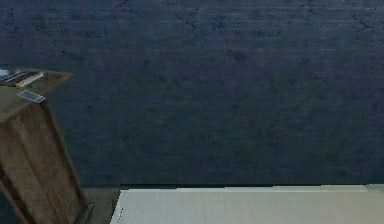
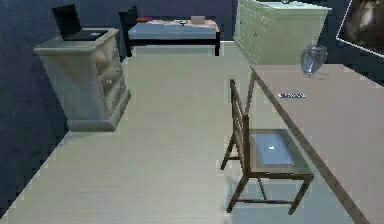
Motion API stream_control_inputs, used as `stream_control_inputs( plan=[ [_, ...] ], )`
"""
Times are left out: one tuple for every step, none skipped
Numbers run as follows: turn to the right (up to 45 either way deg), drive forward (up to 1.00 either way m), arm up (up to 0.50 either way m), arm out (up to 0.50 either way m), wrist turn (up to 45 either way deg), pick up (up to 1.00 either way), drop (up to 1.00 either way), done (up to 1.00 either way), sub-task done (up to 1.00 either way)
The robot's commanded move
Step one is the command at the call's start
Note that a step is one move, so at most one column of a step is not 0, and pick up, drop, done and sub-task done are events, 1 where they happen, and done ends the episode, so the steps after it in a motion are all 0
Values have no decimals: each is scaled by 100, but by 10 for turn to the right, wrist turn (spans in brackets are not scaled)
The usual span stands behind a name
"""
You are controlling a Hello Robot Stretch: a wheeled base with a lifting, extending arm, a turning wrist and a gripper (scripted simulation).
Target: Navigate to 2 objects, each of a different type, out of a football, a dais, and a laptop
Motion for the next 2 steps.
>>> stream_control_inputs(
  plan=[
    [-420, 0, 0, 0, 0, 0, 0, 0, 0],
    [0, 0, 0, 0, 0, 0, 0, 100, 0]
  ],
)
